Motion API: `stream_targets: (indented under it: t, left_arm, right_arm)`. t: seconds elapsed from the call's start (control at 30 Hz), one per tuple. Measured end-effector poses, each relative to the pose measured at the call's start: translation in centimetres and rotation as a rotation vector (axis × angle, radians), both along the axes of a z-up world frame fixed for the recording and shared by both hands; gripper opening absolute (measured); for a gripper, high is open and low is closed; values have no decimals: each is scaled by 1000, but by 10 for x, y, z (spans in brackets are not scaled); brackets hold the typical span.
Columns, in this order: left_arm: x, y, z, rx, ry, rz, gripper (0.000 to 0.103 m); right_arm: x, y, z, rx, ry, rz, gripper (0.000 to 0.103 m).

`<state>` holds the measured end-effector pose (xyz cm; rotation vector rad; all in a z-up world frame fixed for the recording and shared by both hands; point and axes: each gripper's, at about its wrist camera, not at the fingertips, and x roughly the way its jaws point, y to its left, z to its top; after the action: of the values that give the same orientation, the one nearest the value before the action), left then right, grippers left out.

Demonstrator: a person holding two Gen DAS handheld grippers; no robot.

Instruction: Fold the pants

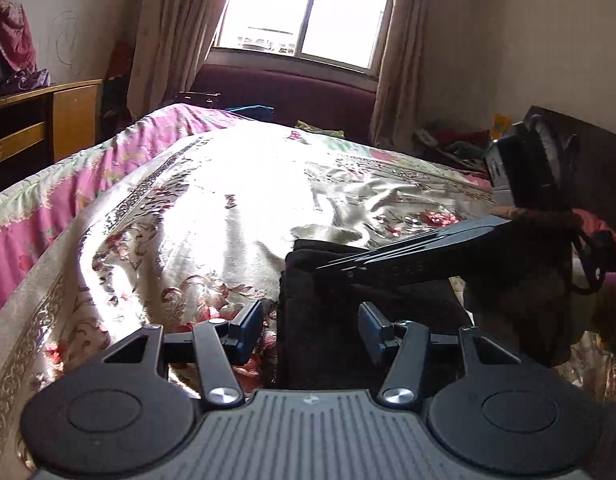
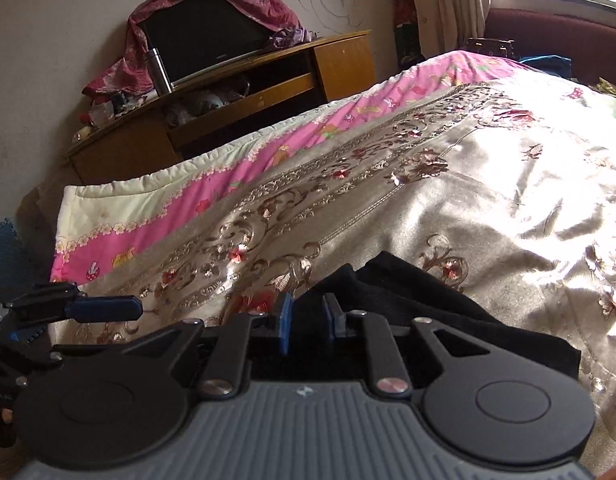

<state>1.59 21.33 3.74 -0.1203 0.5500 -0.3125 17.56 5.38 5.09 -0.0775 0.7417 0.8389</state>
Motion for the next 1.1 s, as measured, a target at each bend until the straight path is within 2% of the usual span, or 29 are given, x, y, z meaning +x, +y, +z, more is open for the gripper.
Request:
stream_targets:
  t: [0.03,0.1,0.17,0.2,0.23,0.3,0.33,0.47,0.53,0.6,0.67,0.7,0.73,0.8,0.83,0.97,1.1]
  left_arm:
    - [8,-8,-6,23,23,-19,65]
    - [30,-20,-34,68,101,-43,66]
    - [39,-21,-56,108,127,-60,76]
    - [38,-16,-60,86,121,-64,83]
    - [38,-10,-59,44,142,-57,84]
    - [34,4,-56,-45,184,-37,84]
    - [28,9,-52,-62,181,-31,83]
    - [8,14,-31,-2,115,-15,83]
    - [5,16,-25,8,83,-6,83]
    - [10,15,-29,1,100,-4,83]
    - [19,14,-45,18,148,-6,84]
    - [22,17,-55,0,169,-7,86]
    - [24,24,-62,-51,196,6,91]
    - [28,41,-64,-168,259,29,91]
    - [24,45,-59,-180,264,36,90]
    - [2,43,-21,-51,163,50,89]
    - [2,26,13,-8,38,22,88]
  right_arm:
    - [4,3,-11,-38,-9,-12,7]
    - [22,3,-33,-94,-38,-71,5]
    - [39,-5,-44,-99,-37,-166,1]
    - [48,-12,-48,-121,-33,-234,2]
    - [53,-17,-50,-133,-16,-271,3]
    - [52,-41,-44,-86,31,-336,4]
    - [45,-49,-37,-60,19,-345,9]
    - [-5,-94,1,85,-63,-429,15]
    - [-30,-114,10,129,-67,-472,16]
    - [-52,-133,9,172,-28,-508,16]
    - [-72,-142,0,209,10,-515,16]
    - [-78,-142,-7,211,31,-501,16]
    - [-81,-140,-16,196,62,-495,17]
    - [-78,-136,-44,151,158,-522,18]
    - [-76,-136,-56,150,200,-529,16]
    - [-82,-149,-48,242,180,-569,19]
    - [-83,-158,-35,276,117,-592,19]
